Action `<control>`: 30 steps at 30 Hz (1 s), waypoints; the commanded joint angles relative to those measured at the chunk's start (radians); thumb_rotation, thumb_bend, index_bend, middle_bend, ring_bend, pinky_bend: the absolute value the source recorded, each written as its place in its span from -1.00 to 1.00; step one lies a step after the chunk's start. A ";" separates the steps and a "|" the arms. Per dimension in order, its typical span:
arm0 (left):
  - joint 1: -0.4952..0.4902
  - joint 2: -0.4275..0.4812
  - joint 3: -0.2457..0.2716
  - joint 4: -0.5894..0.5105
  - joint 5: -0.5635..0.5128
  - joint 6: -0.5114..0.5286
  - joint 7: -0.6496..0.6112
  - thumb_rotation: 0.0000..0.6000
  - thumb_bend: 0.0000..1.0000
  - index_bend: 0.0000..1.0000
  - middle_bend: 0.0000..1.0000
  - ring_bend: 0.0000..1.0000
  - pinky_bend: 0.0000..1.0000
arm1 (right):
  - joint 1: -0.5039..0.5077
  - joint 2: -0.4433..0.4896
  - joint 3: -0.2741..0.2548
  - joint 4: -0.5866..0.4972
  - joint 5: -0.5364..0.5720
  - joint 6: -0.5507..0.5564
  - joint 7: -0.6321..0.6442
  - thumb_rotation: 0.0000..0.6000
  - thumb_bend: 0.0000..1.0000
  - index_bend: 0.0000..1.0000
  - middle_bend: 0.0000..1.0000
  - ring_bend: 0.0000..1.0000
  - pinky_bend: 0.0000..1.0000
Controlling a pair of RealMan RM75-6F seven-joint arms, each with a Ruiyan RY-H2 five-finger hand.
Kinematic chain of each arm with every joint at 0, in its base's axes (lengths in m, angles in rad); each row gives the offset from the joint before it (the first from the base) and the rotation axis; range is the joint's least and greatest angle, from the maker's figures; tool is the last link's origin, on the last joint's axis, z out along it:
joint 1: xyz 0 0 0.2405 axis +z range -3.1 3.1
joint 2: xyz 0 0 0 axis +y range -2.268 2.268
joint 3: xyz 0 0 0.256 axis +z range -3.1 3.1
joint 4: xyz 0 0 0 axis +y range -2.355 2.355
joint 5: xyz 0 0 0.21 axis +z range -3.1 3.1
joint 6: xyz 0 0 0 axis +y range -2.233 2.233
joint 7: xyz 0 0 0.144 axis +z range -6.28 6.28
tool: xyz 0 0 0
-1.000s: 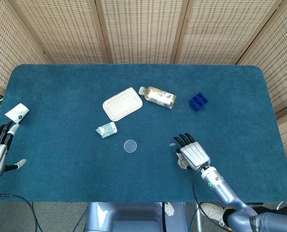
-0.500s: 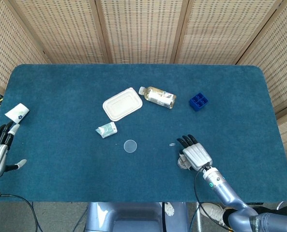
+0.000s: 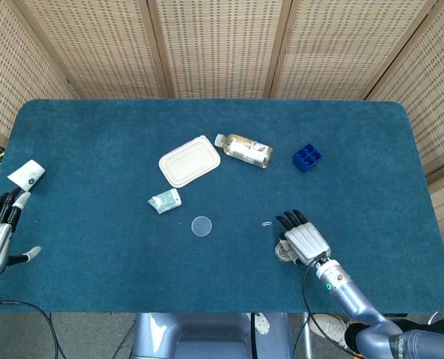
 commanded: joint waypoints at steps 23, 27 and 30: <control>0.007 0.009 0.001 -0.007 0.014 0.015 -0.019 1.00 -1.00 -1.00 -1.00 -1.00 -1.00 | -0.050 0.148 0.014 -0.163 -0.089 0.127 0.026 1.00 -0.53 -0.18 -0.82 -1.00 -1.00; 0.015 0.008 0.002 0.002 0.036 0.041 -0.040 1.00 -1.00 -1.00 -1.00 -1.00 -1.00 | -0.094 0.228 -0.014 -0.148 -0.173 0.196 0.064 1.00 -1.00 -0.44 -0.85 -1.00 -1.00; 0.021 0.013 0.005 0.001 0.048 0.054 -0.054 1.00 -1.00 -1.00 -1.00 -1.00 -1.00 | -0.147 0.260 -0.039 -0.093 -0.237 0.282 0.106 1.00 -1.00 -0.76 -0.99 -1.00 -1.00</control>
